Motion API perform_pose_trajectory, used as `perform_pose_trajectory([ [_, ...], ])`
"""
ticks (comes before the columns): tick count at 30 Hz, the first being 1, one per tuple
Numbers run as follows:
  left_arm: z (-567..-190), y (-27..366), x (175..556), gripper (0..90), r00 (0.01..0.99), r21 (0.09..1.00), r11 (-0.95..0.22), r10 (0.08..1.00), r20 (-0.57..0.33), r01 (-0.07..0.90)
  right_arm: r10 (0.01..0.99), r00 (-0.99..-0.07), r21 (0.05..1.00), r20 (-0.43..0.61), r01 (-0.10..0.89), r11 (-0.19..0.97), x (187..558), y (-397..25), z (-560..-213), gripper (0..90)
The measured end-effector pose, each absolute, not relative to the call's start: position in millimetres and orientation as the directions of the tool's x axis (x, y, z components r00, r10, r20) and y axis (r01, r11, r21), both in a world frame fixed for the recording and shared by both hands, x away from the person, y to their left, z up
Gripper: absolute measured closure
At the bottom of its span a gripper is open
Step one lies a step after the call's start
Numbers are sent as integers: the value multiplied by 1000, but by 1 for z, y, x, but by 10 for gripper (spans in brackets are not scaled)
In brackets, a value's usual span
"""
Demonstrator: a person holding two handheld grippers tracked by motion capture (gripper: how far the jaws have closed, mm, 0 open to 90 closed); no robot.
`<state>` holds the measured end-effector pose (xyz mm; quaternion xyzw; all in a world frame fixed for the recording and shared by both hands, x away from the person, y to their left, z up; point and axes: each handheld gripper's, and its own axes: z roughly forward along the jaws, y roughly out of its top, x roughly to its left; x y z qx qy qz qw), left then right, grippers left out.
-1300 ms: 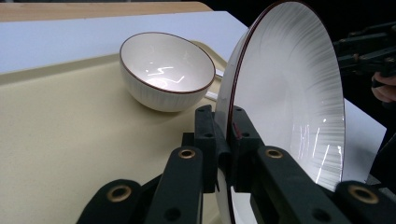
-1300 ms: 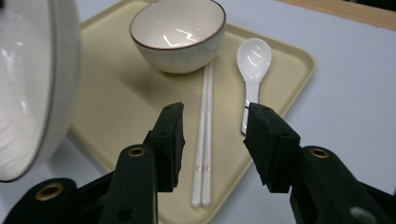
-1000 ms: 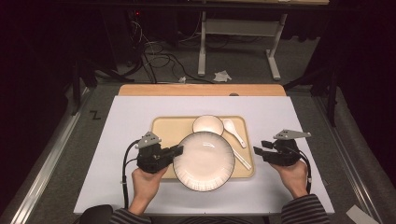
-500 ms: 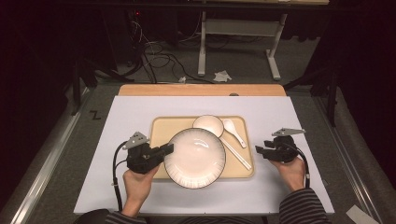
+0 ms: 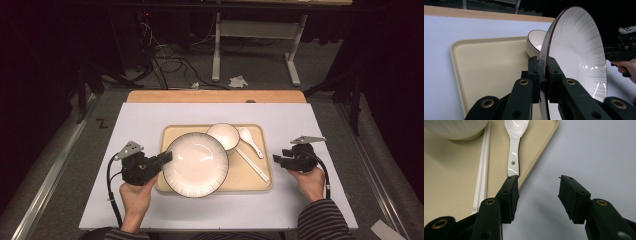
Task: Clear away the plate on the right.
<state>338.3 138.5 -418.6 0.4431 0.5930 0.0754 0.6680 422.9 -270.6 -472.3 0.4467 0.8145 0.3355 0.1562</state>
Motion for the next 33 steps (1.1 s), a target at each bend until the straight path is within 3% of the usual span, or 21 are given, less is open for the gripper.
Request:
perform_pose_trajectory([
  [33,-428,204,345,835,121,638,698,638,-760,326,833,-547,693,76,630,350,435,-268,-479,500],
])
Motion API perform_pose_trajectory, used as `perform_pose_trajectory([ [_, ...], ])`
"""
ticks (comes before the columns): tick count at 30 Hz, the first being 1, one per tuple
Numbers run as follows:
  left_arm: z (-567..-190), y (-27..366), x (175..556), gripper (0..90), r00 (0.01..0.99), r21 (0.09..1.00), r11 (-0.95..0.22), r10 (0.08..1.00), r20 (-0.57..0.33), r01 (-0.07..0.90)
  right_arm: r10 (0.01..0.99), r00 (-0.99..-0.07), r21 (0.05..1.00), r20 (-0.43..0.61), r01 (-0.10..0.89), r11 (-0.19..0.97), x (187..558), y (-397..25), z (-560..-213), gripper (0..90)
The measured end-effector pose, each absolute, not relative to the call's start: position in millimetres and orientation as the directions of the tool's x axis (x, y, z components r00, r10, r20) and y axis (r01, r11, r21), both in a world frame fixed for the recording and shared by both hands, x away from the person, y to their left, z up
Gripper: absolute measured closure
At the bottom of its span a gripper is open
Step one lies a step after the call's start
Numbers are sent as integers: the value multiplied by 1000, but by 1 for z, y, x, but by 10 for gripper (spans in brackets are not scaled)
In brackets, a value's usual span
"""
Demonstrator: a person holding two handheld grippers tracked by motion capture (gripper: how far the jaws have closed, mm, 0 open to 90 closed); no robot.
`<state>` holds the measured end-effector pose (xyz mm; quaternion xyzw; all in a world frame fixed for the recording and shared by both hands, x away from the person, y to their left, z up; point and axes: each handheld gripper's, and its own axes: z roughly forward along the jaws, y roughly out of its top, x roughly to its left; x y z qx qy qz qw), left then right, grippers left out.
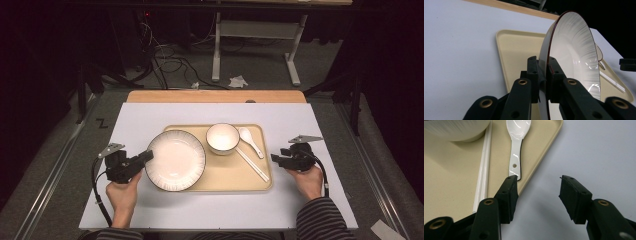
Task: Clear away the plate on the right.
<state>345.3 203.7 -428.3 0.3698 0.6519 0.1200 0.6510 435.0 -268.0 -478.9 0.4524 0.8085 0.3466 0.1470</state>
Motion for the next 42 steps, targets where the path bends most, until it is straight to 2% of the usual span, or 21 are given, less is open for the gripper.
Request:
perform_pose_trajectory([
  [23,-448,215,362,827,17,623,719,650,-759,309,833,-552,689,43,620,375,433,-266,-480,493],
  [42,-458,210,377,818,-10,615,716,654,-756,329,849,-529,684,14,624,378,424,-270,-478,484],
])
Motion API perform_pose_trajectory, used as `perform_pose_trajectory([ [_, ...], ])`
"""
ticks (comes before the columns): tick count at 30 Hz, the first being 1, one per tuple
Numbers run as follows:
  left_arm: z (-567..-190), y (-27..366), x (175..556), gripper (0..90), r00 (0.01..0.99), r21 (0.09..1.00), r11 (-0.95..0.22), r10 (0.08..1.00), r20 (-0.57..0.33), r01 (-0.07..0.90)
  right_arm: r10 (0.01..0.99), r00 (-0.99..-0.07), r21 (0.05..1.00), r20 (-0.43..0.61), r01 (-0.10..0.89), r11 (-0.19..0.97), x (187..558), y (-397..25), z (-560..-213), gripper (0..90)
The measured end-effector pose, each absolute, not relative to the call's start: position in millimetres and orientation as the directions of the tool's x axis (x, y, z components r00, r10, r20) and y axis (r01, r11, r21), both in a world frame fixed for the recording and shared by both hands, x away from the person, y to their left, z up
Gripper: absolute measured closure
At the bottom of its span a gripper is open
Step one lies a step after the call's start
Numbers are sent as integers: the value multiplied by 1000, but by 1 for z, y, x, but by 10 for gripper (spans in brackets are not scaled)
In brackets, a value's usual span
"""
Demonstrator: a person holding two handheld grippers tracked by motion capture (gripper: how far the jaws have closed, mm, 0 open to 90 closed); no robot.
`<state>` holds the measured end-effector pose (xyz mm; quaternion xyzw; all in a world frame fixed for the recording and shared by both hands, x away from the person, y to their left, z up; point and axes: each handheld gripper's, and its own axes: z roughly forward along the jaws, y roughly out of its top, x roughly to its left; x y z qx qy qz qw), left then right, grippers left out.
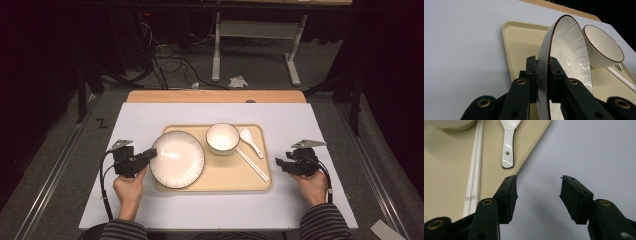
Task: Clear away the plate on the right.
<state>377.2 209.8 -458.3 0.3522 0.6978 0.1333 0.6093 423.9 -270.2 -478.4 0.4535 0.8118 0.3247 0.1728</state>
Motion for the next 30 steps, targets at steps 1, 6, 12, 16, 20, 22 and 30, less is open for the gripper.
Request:
perform_pose_trajectory([
  [1,-458,210,378,818,-10,615,716,654,-757,329,848,-530,685,11,622,380,424,-271,-478,484],
  [6,-459,211,379,824,-11,614,720,652,-759,324,851,-525,680,3,625,383,421,-273,-478,484],
  [12,-462,208,383,824,-21,623,709,665,-746,332,853,-521,675,-5,628,388,419,-273,-479,484],
  [16,-462,207,384,818,-18,618,709,662,-749,340,855,-519,673,-5,630,387,418,-274,-478,484],
  [20,-465,206,386,820,-21,619,703,667,-745,349,856,-517,674,-6,631,385,418,-275,-478,484],
  [22,-467,206,387,821,-22,623,698,672,-740,353,856,-518,673,-6,630,387,417,-274,-478,484],
  [30,-471,201,389,821,-27,629,686,683,-730,365,854,-520,674,-8,628,388,417,-274,-478,484],
])
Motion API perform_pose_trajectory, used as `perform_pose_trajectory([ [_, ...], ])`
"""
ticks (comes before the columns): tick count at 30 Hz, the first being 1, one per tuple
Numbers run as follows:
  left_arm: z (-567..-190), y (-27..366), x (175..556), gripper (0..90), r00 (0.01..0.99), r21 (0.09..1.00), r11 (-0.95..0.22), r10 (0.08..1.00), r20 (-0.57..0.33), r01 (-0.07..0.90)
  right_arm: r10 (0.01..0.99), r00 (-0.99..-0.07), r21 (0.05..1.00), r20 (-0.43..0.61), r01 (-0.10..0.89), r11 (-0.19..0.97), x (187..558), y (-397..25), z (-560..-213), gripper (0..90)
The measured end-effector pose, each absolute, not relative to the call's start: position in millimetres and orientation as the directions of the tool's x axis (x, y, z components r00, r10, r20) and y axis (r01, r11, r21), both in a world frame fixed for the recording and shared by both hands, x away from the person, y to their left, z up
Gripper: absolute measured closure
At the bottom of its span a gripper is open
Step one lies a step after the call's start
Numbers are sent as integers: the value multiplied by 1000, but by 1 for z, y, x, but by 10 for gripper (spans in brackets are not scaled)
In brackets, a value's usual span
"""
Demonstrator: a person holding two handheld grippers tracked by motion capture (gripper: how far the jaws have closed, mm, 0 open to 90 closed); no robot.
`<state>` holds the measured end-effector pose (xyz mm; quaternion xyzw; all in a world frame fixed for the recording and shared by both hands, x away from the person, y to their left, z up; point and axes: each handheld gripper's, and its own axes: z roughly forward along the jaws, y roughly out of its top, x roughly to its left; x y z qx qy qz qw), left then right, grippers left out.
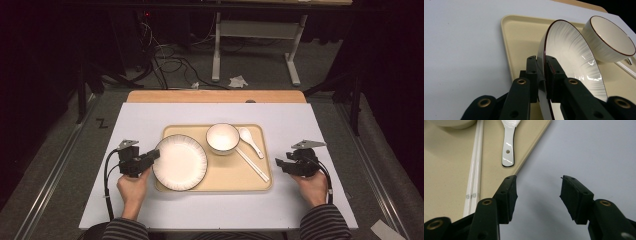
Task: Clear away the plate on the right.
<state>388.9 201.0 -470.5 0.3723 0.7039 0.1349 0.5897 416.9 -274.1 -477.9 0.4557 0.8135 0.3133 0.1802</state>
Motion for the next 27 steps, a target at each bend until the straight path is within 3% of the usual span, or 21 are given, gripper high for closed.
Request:
perform_pose_trajectory([
  [27,-482,194,393,823,-37,678,624,746,-665,390,853,-522,668,-7,632,393,417,-273,-479,484],
])
